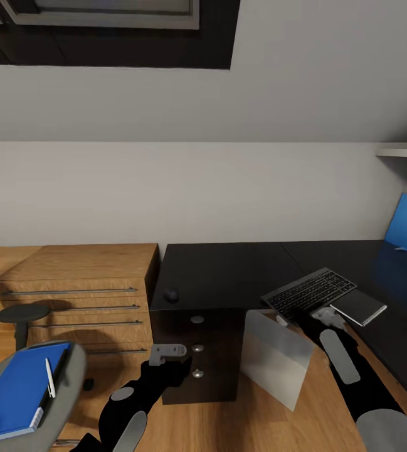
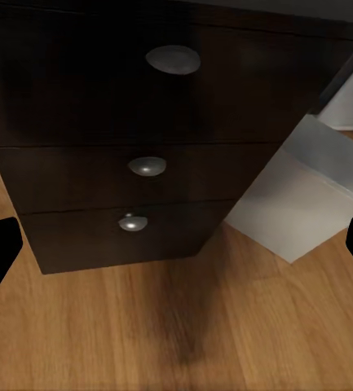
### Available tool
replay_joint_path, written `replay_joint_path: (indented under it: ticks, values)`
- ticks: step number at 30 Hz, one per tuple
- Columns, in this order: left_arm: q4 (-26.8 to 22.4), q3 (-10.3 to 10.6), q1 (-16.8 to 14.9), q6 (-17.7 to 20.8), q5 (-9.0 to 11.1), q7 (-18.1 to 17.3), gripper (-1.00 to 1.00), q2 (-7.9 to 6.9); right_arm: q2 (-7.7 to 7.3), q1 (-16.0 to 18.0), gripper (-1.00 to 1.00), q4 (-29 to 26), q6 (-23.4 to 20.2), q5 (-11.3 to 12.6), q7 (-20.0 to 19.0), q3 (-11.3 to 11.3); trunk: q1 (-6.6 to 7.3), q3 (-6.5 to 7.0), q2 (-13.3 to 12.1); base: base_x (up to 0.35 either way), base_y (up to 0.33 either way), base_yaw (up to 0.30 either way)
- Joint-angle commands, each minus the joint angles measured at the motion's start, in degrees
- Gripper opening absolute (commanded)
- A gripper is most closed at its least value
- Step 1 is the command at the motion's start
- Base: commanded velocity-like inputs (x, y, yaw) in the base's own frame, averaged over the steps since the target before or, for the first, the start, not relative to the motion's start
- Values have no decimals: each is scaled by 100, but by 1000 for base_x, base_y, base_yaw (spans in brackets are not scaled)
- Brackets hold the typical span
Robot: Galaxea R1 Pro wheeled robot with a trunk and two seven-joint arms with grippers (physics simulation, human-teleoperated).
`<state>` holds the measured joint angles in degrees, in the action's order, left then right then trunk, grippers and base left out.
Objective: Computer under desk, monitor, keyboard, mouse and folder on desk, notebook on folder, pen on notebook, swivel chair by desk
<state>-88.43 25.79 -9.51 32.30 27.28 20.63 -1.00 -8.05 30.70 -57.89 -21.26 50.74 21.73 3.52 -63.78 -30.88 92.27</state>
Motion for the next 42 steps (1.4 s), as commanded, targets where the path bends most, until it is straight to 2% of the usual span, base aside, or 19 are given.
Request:
replay_joint_path:
  ticks: [1,5,6,9,10,15,21,23,32,42]
  values:
    - [-7,16,-7,8,58,58,100,-5,-94,-22,100,-7,-23,354,-77,2,0,-6,3,0,0,0]
    - [-7,20,-7,6,50,57,100,-5,-373,-83,100,10,-42,1276,-339,3,0,-6,3,0,0,0]
    - [-7,21,-7,5,47,58,100,-5,-484,-98,100,16,-53,1629,-404,2,0,-6,3,0,0,0]
    - [-5,21,-7,5,44,61,100,-5,-620,-111,100,27,-84,2061,-461,1,0,-6,3,0,0,0]
    - [4,34,-7,5,36,60,100,-5,-779,-121,100,111,-263,2558,-507,5,0,-6,3,0,0,0]
    - [4,50,-7,0,40,59,100,2,-999,-124,100,206,-597,3009,-600,84,0,-6,3,0,0,0]
    - [5,64,-7,-12,40,59,100,19,-1126,-125,100,289,-914,3258,-708,158,0,-6,3,0,0,0]
    - [3,70,-7,-21,36,59,100,24,-1153,-125,100,330,-1018,3318,-766,211,-44,-42,84,0,0,0]
    - [8,81,-7,-33,32,64,100,38,-1164,-125,100,493,-1064,3369,-825,310,-241,-204,445,0,0,0]
    - [18,84,-7,-32,27,64,100,39,-1150,-125,100,598,-1065,3380,-888,316,-461,-383,846,0,0,0]
